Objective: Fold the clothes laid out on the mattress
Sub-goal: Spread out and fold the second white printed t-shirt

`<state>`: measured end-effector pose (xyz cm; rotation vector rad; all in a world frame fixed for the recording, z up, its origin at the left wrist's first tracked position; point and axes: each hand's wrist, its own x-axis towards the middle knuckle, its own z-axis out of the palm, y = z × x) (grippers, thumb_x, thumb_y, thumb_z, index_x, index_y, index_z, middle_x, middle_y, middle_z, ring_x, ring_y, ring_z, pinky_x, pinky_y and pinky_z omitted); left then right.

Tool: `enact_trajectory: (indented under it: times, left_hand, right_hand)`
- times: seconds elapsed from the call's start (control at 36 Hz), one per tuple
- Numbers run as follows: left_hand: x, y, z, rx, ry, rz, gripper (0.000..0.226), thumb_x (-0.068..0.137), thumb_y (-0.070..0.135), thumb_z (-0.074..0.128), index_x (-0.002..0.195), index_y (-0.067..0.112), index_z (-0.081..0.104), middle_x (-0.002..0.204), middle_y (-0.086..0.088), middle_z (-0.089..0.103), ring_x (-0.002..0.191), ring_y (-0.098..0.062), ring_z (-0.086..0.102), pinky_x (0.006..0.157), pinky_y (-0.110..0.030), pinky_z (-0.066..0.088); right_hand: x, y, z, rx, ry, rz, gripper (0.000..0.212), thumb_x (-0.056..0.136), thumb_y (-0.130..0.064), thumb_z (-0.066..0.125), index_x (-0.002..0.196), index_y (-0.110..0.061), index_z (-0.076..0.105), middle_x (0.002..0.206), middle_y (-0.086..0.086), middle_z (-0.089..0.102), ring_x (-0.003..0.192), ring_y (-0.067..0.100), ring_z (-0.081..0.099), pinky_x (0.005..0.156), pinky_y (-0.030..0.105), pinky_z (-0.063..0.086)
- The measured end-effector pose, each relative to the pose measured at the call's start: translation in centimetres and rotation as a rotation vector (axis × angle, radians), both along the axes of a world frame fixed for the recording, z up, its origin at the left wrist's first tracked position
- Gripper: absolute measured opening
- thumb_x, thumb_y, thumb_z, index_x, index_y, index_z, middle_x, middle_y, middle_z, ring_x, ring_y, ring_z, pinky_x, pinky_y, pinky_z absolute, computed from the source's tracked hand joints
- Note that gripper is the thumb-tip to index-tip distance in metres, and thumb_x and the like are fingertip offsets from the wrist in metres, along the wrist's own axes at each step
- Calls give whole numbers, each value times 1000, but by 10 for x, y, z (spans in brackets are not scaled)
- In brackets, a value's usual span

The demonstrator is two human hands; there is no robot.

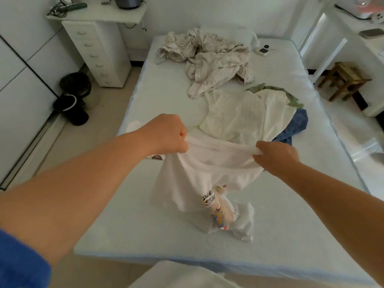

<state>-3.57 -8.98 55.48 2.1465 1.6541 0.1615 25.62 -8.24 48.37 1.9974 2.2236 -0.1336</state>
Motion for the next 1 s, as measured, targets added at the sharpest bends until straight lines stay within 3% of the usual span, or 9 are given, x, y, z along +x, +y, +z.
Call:
enact_trajectory:
  times: [0.14,0.31,0.5,0.64,0.72,0.81,0.89,0.94,1.0]
  left_hand:
    - [-7,0,-27,77,-15,56,22,66,19,60,54,20,42,57,2,49,61,-22,48,55,-29,35]
    - [1,16,-44,166,-173,328,34,78,20,58,110,25,50,86,3,53,81,-24,52,70,-32,40]
    - [-3,48,-50,180,-200,603,16,84,18,46,69,13,51,66,-4,46,68,-26,42,51,-31,25]
    - [8,59,-40,163,-566,687,15,79,14,43,70,6,53,68,-8,46,67,-23,38,57,-33,28]
    - [11,63,-32,92,-679,708,8,77,20,47,73,15,51,71,-5,45,65,-19,37,57,-31,27]
    - [8,65,-25,1,-769,659,16,74,27,60,63,18,53,64,0,50,62,-17,44,55,-29,31]
    - [5,63,-15,-131,-767,513,28,61,35,69,75,16,55,70,-4,47,66,-15,46,58,-29,31]
    - [4,60,-7,-242,-703,387,39,54,43,73,71,15,51,69,-3,41,62,-14,42,57,-29,27]
    - [7,56,2,-353,-661,275,40,48,47,74,60,19,48,61,2,42,58,-12,40,57,-28,28]
  right_hand:
    - [18,6,18,154,230,-24,13,85,-20,54,81,-12,63,75,3,58,72,22,52,65,31,39]
    - [31,6,44,179,654,-284,9,86,-24,57,84,-16,55,69,-7,50,62,7,45,51,23,33]
    - [41,-14,77,-150,784,-304,8,83,-32,67,78,-26,66,73,-7,65,69,9,61,58,17,41]
    - [46,-37,72,-514,1465,-452,30,73,-25,62,97,-9,67,88,4,73,79,19,70,62,26,56]
    - [52,-40,74,-584,1663,-485,52,80,-37,49,124,-11,54,111,7,68,97,24,67,69,32,57]
    - [67,-34,80,-699,1836,-510,62,67,-50,59,115,-11,65,111,11,67,95,29,67,73,38,57]
    - [83,-30,85,-612,1775,-524,49,35,-34,84,77,-8,77,85,10,71,71,22,69,60,29,57]
    - [94,-25,85,-553,1625,-556,20,60,-22,68,70,-6,76,82,8,69,69,19,67,63,27,56]
    - [104,-22,86,-464,1409,-554,25,79,-3,49,77,-7,73,89,7,69,77,19,65,71,33,53]
